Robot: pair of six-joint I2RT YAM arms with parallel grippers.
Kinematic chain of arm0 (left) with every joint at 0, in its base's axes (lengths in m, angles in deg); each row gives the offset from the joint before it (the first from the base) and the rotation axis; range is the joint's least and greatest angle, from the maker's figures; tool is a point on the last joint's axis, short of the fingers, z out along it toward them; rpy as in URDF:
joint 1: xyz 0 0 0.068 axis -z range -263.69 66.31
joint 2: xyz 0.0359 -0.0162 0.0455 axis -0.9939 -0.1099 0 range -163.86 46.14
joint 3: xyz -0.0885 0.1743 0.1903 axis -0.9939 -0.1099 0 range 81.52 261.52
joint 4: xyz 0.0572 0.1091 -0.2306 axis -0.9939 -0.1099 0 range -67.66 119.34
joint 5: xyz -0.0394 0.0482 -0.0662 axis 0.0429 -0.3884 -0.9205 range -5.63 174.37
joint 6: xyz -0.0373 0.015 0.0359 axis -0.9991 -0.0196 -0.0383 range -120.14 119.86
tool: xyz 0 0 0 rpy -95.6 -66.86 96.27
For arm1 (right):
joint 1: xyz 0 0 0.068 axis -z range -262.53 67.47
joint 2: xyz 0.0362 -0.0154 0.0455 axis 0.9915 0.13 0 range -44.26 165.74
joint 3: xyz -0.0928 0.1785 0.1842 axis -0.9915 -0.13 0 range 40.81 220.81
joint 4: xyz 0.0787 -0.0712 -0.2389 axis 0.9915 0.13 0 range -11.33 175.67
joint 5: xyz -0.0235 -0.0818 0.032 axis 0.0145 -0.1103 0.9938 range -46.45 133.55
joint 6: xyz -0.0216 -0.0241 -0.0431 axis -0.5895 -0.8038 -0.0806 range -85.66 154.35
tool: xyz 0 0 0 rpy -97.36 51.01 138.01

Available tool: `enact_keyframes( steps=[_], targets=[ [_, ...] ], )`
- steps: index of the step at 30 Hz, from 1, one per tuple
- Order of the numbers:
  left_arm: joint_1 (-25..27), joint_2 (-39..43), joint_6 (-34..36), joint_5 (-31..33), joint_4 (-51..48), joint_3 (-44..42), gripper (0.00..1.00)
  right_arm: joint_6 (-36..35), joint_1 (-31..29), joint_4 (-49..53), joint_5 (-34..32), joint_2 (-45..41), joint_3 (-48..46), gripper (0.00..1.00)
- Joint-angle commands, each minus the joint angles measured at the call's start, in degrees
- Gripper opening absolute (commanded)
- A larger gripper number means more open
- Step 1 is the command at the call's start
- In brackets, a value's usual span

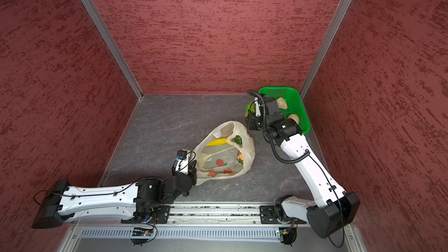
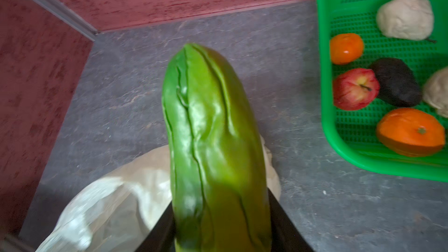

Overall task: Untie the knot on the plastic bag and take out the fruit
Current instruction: 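Carry the papaya with the right gripper and release it into the basket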

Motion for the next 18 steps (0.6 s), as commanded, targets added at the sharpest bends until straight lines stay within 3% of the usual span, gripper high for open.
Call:
enact_keyframes(
  steps=[1,8,18],
  targets=[
    [0.4,-0.3,-0.4,0.6,-0.9,0.4,0.0,-3.6,5.5,-3.9,-3.4,4.3,0.3,0.35],
    [0.5,-0.7,-0.6,0.7,-1.1,1.0,0.0,-8.8,14.5,-9.6,-10.3,16.8,3.4,0.35],
    [0.5,-1.9,-2.0,1.1,-2.9,2.5,0.0,-9.2,24.1,-11.4,-12.6,36.0,16.0,0.36]
  ],
)
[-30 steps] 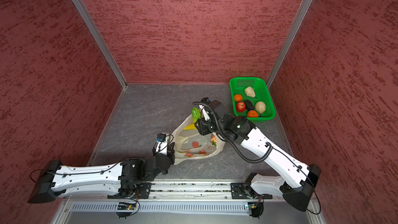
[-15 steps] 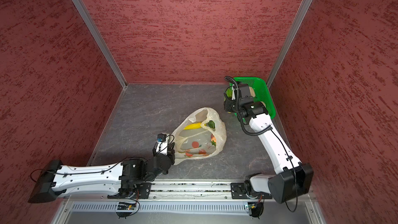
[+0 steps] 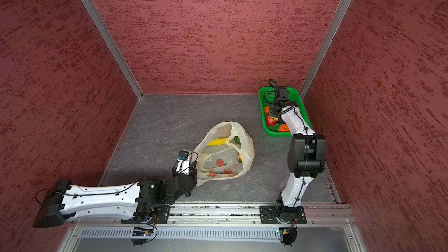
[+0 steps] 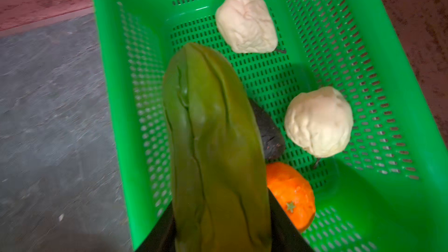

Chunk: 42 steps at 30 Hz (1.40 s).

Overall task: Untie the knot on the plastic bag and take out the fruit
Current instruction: 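Carry the papaya with the right gripper and release it into the basket, then move the right gripper back into the bag toward the remaining fruit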

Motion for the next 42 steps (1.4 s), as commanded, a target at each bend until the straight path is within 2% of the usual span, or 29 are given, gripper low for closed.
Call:
enact_keyframes(
  steps=[1,7,13,15,29,34,42],
  targets=[
    [0.2,-0.4,-1.5,1.1,-1.7,2.0,0.0,0.0,3.0,-1.9,-2.3,3.5,4.6,0.36],
    [0.2,-0.6,-2.5,1.4,-3.1,2.9,0.0,0.9,5.8,-0.2,-3.0,11.5,12.8,0.44],
    [0.1,-1.2,-3.3,1.9,-3.6,3.1,0.0,1.2,6.5,3.3,-3.5,16.2,19.5,0.75],
    [0.1,-1.3,-3.5,2.0,-3.6,3.1,0.0,1.4,6.4,3.0,-3.3,15.9,19.2,0.79],
    [0.0,-1.4,-3.3,1.8,-2.9,2.8,0.0,2.7,6.2,0.3,1.5,7.3,10.8,0.83],
    [0.1,-1.0,-2.9,1.9,-3.0,2.6,0.0,4.1,5.1,-0.8,5.2,1.2,4.6,0.83],
    [0.3,0.0,-1.1,2.0,-1.6,2.0,0.0,6.4,-0.1,-0.2,9.3,-11.5,-5.6,0.83]
  ],
)
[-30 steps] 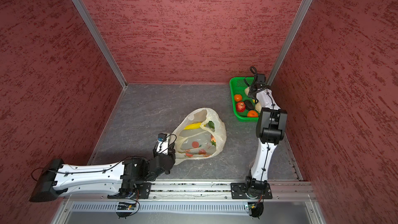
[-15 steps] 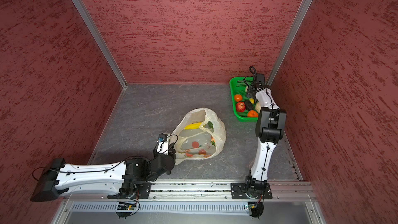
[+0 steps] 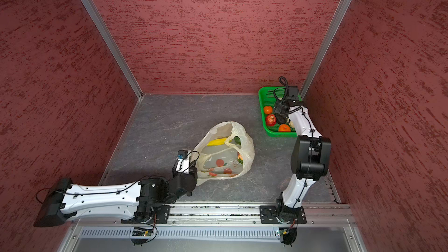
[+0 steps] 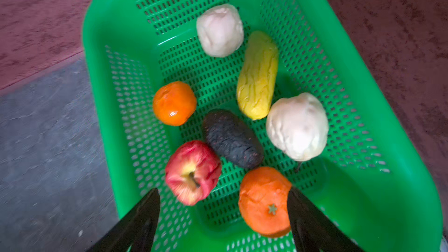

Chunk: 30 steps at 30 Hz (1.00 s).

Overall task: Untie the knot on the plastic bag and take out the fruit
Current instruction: 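Move the right gripper back into the bag toward the remaining fruit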

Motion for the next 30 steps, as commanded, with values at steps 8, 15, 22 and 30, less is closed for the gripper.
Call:
enact_keyframes(
  steps=[8,15,22,30],
  targets=[
    [0.4,0.1,4.8,-0.8,4.5,-0.1,0.0,5.0,-9.6,5.8,8.3,-19.3,-7.7,0.84],
    [1.7,-2.8,5.2,-2.6,7.2,-0.1,0.0,9.1,-19.6,13.7,13.3,-30.0,-9.2,0.84],
    [3.0,-5.2,4.9,-4.5,9.8,-0.8,0.0,13.9,-33.9,16.8,11.7,-36.3,-11.1,0.85],
    [4.3,-6.2,3.8,-3.9,9.8,-1.1,0.0,18.8,-49.4,14.7,7.2,-35.9,-13.0,0.85]
  ],
)
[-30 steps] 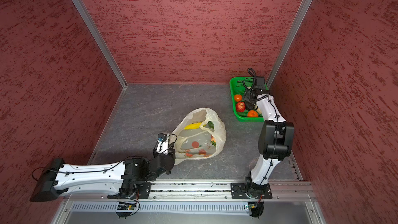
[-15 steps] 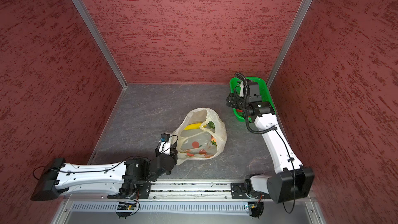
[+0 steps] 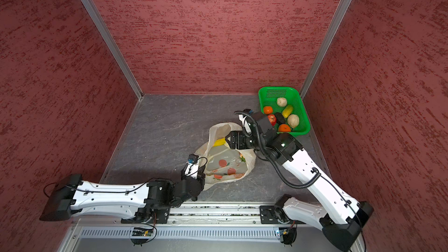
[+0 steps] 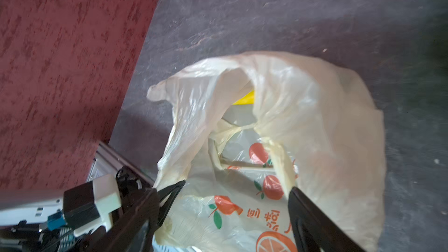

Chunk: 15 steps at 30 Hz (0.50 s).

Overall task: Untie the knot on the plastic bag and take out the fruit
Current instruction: 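Move the right gripper back into the bag toward the remaining fruit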

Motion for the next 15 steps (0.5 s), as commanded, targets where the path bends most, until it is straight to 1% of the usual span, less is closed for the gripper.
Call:
enact_keyframes(
  steps=[1,4,9,15],
  targets=[
    [0.6,-0.1,-0.5,0.6,1.2,-0.7,0.0,2.7,-4.8,0.4,-3.9,1.2,0.8,0.85],
    [0.8,-0.2,-0.6,1.4,1.1,-0.7,0.0,3.3,-8.3,0.5,-5.6,2.9,1.0,0.85],
    [0.8,0.1,-0.6,2.7,1.2,-0.5,0.0,3.8,-13.2,-0.6,-8.5,4.1,-3.4,0.84],
    [0.9,0.1,-0.6,3.0,1.3,-0.5,0.0,3.6,-16.4,-4.0,-11.3,6.4,-9.9,0.83]
  ],
)
